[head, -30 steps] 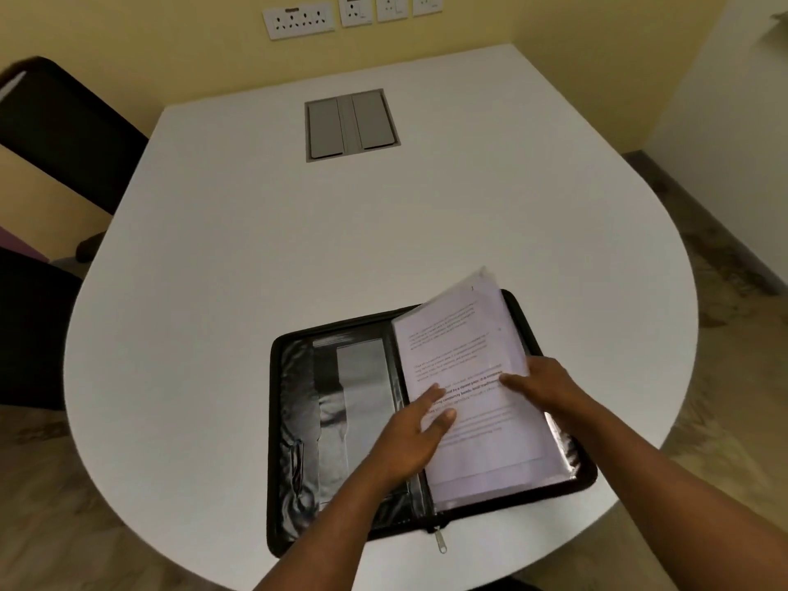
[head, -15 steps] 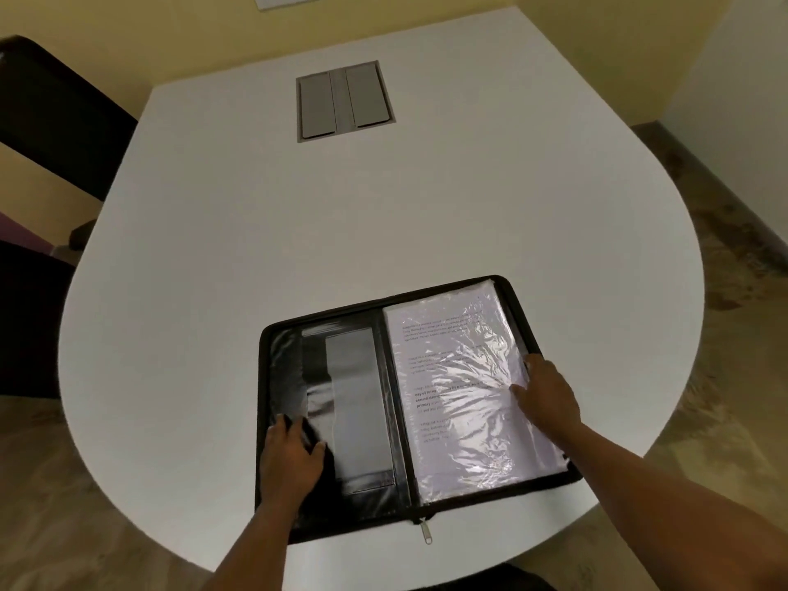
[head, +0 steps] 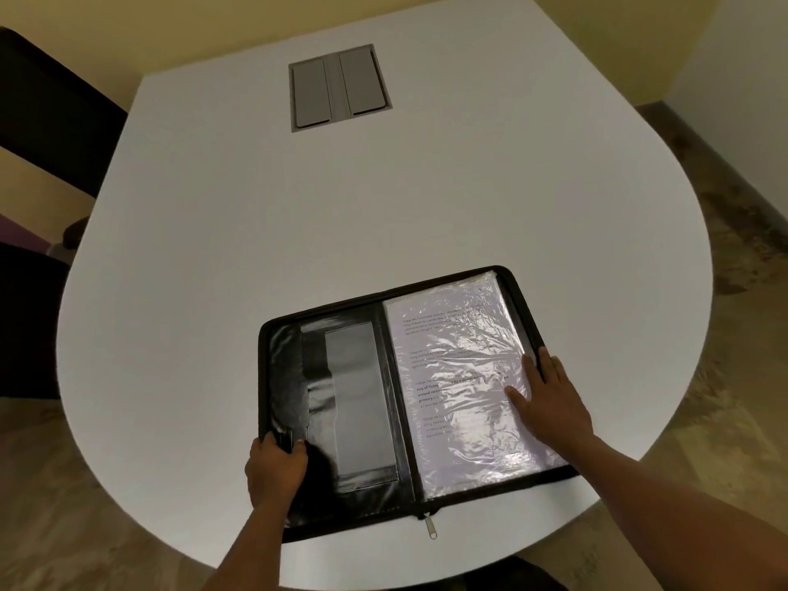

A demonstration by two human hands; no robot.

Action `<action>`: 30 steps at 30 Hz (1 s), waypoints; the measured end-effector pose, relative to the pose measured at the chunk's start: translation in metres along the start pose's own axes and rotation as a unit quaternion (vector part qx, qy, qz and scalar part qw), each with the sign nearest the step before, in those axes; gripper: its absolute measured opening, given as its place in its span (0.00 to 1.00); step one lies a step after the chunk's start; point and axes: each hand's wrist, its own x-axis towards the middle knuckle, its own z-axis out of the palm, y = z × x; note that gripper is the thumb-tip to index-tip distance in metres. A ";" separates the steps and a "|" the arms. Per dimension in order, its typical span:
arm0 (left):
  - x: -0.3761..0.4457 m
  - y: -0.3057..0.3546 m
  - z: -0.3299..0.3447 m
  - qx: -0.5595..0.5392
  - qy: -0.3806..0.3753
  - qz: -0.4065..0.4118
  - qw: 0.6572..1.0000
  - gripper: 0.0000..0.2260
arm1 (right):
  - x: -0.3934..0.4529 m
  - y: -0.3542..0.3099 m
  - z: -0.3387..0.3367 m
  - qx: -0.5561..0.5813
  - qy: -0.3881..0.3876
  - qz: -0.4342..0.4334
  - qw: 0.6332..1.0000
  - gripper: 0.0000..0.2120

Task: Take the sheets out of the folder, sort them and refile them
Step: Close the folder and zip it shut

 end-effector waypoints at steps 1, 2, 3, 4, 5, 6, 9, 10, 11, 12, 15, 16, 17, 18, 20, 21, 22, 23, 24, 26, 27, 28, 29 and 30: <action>0.000 0.001 0.001 0.006 0.000 0.005 1.000 0.20 | 0.001 0.001 0.001 -0.004 -0.004 0.000 1.000 0.35; 0.000 0.002 0.002 0.013 0.000 0.010 1.000 0.21 | 0.001 0.001 0.002 -0.007 -0.004 0.000 1.000 0.35; 0.001 0.003 0.003 0.018 0.000 0.014 1.000 0.21 | 0.003 0.001 0.003 -0.009 -0.003 0.000 1.000 0.35; 0.003 0.004 0.004 0.023 -0.003 0.013 1.000 0.22 | 0.004 0.000 0.003 -0.009 -0.002 0.000 1.000 0.35; 0.006 0.005 0.004 0.027 -0.007 0.010 1.000 0.23 | 0.006 -0.001 0.003 -0.008 -0.002 -0.001 1.000 0.35; 0.009 0.006 0.004 0.031 -0.011 0.008 0.999 0.23 | 0.008 -0.002 0.003 -0.009 -0.003 -0.001 1.000 0.35; 0.018 0.010 0.002 0.039 -0.021 0.007 0.999 0.27 | 0.019 -0.008 -0.001 -0.012 -0.005 0.001 1.000 0.35; 0.022 0.012 0.001 0.038 -0.021 0.005 0.999 0.28 | 0.023 -0.011 -0.003 -0.011 -0.005 0.000 1.000 0.35; 0.024 0.015 -0.001 0.035 -0.020 0.000 0.999 0.28 | 0.027 -0.012 -0.006 -0.010 -0.006 -0.002 1.000 0.35; 0.026 0.018 -0.003 0.032 -0.016 -0.008 0.999 0.29 | 0.031 -0.014 -0.008 -0.009 -0.008 -0.004 1.000 0.35; 0.035 0.024 -0.009 0.031 0.004 -0.022 0.999 0.27 | 0.043 -0.019 -0.014 -0.008 -0.020 -0.005 1.000 0.35; 0.040 0.024 -0.009 0.028 0.007 -0.025 0.999 0.26 | 0.047 -0.021 -0.017 -0.007 -0.024 -0.003 1.000 0.35; 0.045 0.024 -0.010 0.021 0.008 -0.030 0.999 0.25 | 0.051 -0.023 -0.019 -0.006 -0.027 -0.001 1.000 0.35; 0.049 0.025 -0.011 0.008 0.007 -0.038 0.999 0.25 | 0.055 -0.025 -0.021 -0.005 -0.029 -0.002 1.000 0.35; 0.060 0.030 -0.015 -0.015 0.000 -0.051 0.999 0.26 | 0.065 -0.030 -0.026 -0.003 -0.035 -0.003 0.999 0.35; 0.065 0.033 -0.017 -0.026 -0.005 -0.052 0.998 0.26 | 0.069 -0.031 -0.028 0.000 -0.040 -0.002 0.999 0.35; 0.070 0.035 -0.020 -0.041 -0.011 -0.054 0.998 0.28 | 0.073 -0.032 -0.032 0.004 -0.045 -0.001 0.999 0.35; 0.075 0.038 -0.023 -0.058 -0.015 -0.057 0.997 0.30 | 0.076 -0.033 -0.035 0.007 -0.051 -0.002 0.999 0.34; 0.079 0.040 -0.026 -0.074 -0.016 -0.063 0.995 0.33 | 0.079 -0.034 -0.038 0.013 -0.058 -0.003 0.998 0.34; 0.081 0.045 -0.033 -0.100 -0.004 -0.066 0.993 0.33 | 0.081 -0.035 -0.043 0.033 -0.065 -0.003 0.997 0.34; 0.080 0.048 -0.037 -0.113 0.009 -0.061 0.992 0.29 | 0.081 -0.036 -0.045 0.040 -0.066 -0.003 0.997 0.34; 0.077 0.052 -0.042 -0.128 0.025 -0.054 0.990 0.23 | 0.081 -0.036 -0.046 0.044 -0.066 -0.005 0.997 0.34; 0.072 0.058 -0.047 -0.144 0.040 -0.048 0.988 0.17 | 0.081 -0.035 -0.046 0.046 -0.066 -0.010 0.997 0.34; 0.067 0.065 -0.054 -0.156 0.057 -0.041 0.985 0.13 | 0.082 -0.034 -0.045 0.047 -0.064 -0.013 0.997 0.35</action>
